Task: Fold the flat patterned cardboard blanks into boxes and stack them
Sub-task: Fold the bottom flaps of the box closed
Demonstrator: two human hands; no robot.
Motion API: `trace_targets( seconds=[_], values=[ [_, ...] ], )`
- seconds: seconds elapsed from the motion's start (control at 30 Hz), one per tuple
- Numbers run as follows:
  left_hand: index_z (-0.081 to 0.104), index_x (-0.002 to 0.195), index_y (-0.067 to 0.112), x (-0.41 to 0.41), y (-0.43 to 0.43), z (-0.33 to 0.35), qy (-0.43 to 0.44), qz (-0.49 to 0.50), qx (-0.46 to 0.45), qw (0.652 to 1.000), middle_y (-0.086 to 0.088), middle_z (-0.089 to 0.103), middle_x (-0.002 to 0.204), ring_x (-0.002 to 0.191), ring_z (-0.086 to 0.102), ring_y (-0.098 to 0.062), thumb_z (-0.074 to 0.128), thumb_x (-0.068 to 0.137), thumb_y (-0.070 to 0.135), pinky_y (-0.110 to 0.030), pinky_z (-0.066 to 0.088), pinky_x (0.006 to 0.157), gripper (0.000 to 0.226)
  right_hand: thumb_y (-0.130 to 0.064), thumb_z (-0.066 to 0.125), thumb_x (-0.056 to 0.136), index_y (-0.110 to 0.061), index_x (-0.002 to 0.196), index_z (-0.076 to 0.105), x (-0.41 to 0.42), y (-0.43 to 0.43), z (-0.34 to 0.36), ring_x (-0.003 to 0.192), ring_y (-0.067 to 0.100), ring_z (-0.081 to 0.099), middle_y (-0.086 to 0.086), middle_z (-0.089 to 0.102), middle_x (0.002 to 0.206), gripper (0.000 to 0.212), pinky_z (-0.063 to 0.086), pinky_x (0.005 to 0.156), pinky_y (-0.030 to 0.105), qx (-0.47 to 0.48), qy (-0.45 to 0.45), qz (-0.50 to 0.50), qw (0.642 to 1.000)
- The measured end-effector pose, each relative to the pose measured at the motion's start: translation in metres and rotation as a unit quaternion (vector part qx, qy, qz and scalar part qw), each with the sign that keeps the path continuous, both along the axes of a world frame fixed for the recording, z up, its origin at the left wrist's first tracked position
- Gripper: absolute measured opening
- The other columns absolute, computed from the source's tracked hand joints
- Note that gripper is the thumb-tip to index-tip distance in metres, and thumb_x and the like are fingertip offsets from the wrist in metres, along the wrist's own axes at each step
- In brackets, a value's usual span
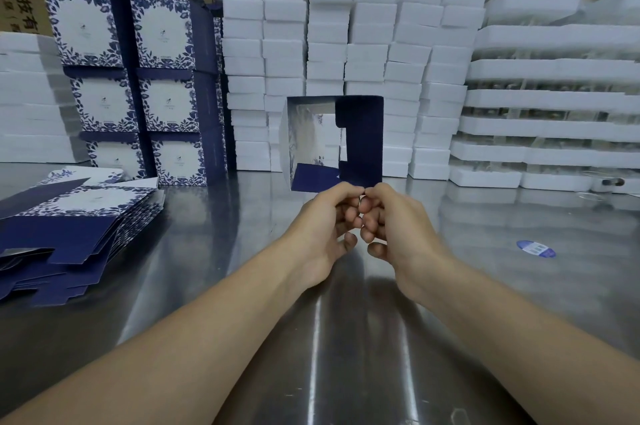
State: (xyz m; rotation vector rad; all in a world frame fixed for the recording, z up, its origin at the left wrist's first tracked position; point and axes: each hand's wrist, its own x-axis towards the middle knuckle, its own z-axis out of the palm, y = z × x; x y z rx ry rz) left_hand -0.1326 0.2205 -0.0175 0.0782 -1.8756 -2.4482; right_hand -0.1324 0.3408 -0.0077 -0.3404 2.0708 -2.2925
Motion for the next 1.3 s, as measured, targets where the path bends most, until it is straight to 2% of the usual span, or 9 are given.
trace_targets(
  seconds=[0.07, 0.13, 0.27, 0.4, 0.63, 0.73, 0.9, 1.03, 1.3],
  values=[
    [0.06, 0.065, 0.02, -0.001, 0.0, 0.0, -0.004, 0.001, -0.002, 1.0, -0.001, 0.05, 0.066, 0.06, 0.053, -0.015, 0.071, 0.087, 0.032, -0.025, 0.04, 0.059, 0.028, -0.024, 0.053, 0.091, -0.023, 0.051, 0.058, 0.0, 0.0, 0.0, 0.047, 0.011, 0.044, -0.001, 0.058, 0.057, 0.04, 0.031, 0.052, 0.027, -0.012, -0.013, 0.012, 1.0],
    [0.06, 0.063, 0.022, -0.002, 0.001, -0.001, -0.009, -0.001, -0.007, 1.0, 0.001, 0.05, 0.067, 0.061, 0.053, -0.013, 0.072, 0.086, 0.033, -0.024, 0.04, 0.058, 0.029, -0.021, 0.052, 0.091, -0.021, 0.055, 0.057, 0.0, -0.001, 0.001, 0.045, 0.01, 0.042, -0.002, 0.056, 0.053, 0.036, 0.03, 0.051, 0.026, -0.019, -0.014, 0.007, 1.0],
    [0.052, 0.058, 0.027, -0.001, 0.004, -0.002, -0.021, -0.001, -0.024, 0.999, 0.008, 0.04, 0.058, 0.056, 0.051, -0.008, 0.072, 0.088, 0.039, -0.025, 0.037, 0.056, 0.037, -0.016, 0.052, 0.091, -0.015, 0.066, 0.048, -0.003, 0.0, 0.0, 0.041, 0.012, 0.031, -0.005, 0.037, 0.048, 0.025, 0.027, 0.042, 0.021, -0.009, 0.008, -0.057, 0.998],
    [0.041, 0.051, 0.028, 0.001, 0.001, 0.001, -0.022, 0.019, 0.01, 1.0, 0.009, 0.031, 0.053, 0.05, 0.045, -0.01, 0.065, 0.093, 0.04, -0.026, 0.033, 0.055, 0.05, -0.016, 0.053, 0.086, -0.015, 0.076, 0.046, -0.01, 0.003, -0.001, 0.058, 0.019, 0.018, 0.001, 0.024, 0.06, 0.012, 0.018, 0.045, 0.027, -0.023, 0.005, -0.086, 0.996],
    [0.041, 0.052, 0.027, 0.001, -0.001, 0.001, -0.004, 0.012, 0.045, 0.999, 0.008, 0.029, 0.053, 0.048, 0.043, -0.01, 0.059, 0.099, 0.032, -0.027, 0.033, 0.056, 0.051, -0.025, 0.057, 0.09, -0.019, 0.068, 0.051, -0.011, 0.005, -0.002, 0.046, 0.013, 0.036, -0.004, 0.038, 0.053, 0.024, 0.029, 0.048, 0.026, -0.039, -0.038, -0.025, 0.998],
    [0.041, 0.053, 0.027, 0.001, 0.0, 0.001, -0.003, 0.005, 0.037, 0.999, 0.007, 0.029, 0.054, 0.049, 0.042, -0.01, 0.058, 0.1, 0.032, -0.027, 0.033, 0.057, 0.05, -0.022, 0.054, 0.092, -0.018, 0.068, 0.051, -0.01, 0.004, -0.003, 0.046, 0.013, 0.036, -0.004, 0.038, 0.052, 0.025, 0.029, 0.05, 0.026, -0.048, -0.046, -0.003, 0.998],
    [0.046, 0.055, 0.027, 0.003, 0.003, 0.001, -0.007, 0.004, -0.003, 1.0, 0.008, 0.031, 0.055, 0.051, 0.045, -0.01, 0.061, 0.098, 0.04, -0.026, 0.036, 0.056, 0.048, -0.016, 0.051, 0.091, -0.017, 0.065, 0.047, -0.013, 0.004, -0.002, 0.042, 0.013, 0.027, -0.003, 0.031, 0.052, 0.027, 0.025, 0.042, 0.023, -0.088, -0.047, -0.045, 0.994],
    [0.047, 0.058, 0.026, 0.003, -0.001, 0.002, -0.01, 0.035, 0.019, 0.999, 0.008, 0.033, 0.053, 0.05, 0.045, -0.009, 0.063, 0.099, 0.039, -0.026, 0.034, 0.057, 0.046, -0.018, 0.052, 0.091, -0.018, 0.064, 0.045, -0.015, 0.006, -0.001, 0.041, 0.013, 0.028, -0.004, 0.03, 0.051, 0.028, 0.025, 0.041, 0.023, -0.094, -0.047, -0.055, 0.993],
    [0.047, 0.065, 0.025, 0.001, -0.003, 0.002, -0.017, 0.033, 0.065, 0.997, 0.008, 0.031, 0.053, 0.049, 0.045, -0.008, 0.063, 0.101, 0.034, -0.025, 0.032, 0.056, 0.041, -0.026, 0.054, 0.094, -0.018, 0.067, 0.053, -0.011, 0.007, -0.002, 0.043, 0.012, 0.038, -0.004, 0.04, 0.051, 0.028, 0.031, 0.047, 0.024, -0.073, -0.058, -0.012, 0.996]
  ],
)
